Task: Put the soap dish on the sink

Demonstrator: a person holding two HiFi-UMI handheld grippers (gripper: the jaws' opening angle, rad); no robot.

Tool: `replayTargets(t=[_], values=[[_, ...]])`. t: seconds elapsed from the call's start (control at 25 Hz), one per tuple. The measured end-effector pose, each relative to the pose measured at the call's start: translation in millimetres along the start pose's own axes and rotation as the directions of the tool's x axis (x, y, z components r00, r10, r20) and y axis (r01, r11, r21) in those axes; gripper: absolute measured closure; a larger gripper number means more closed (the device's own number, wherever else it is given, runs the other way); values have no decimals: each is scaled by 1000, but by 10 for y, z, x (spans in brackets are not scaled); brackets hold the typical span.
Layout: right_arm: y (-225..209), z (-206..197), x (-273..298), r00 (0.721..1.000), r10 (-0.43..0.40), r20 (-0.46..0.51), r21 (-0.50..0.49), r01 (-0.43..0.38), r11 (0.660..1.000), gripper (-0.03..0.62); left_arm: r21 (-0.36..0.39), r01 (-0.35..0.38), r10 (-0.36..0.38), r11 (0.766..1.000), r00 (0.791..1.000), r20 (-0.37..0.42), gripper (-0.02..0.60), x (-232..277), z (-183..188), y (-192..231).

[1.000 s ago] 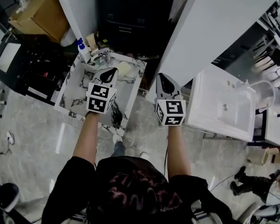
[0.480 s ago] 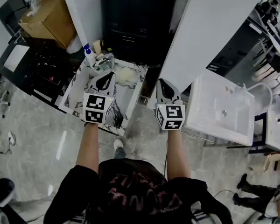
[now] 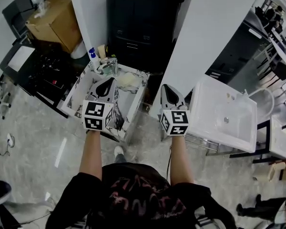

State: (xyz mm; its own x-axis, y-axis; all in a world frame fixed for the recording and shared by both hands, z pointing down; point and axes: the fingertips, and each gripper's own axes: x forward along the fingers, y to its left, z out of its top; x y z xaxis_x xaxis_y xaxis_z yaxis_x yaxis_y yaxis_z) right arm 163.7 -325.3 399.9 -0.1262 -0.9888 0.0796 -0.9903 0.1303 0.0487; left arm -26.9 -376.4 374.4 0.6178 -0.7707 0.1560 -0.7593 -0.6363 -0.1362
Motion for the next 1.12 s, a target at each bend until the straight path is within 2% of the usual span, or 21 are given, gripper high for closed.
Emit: replayTargets(t=[0.28, 0.6, 1.12], values=[[104, 61, -156, 1000, 26, -7, -64, -27, 998, 585, 6, -22, 22, 1000, 1000, 6, 566, -195, 22, -113], [58, 71, -311, 1000, 20, 10, -22, -19, 1000, 585, 4, -64, 64, 998, 998, 11, 566, -374, 22, -166], [48, 96, -575, 999, 36, 8, -43, -35, 998, 585, 16, -82, 81, 997, 996, 24, 566, -651, 56, -296]])
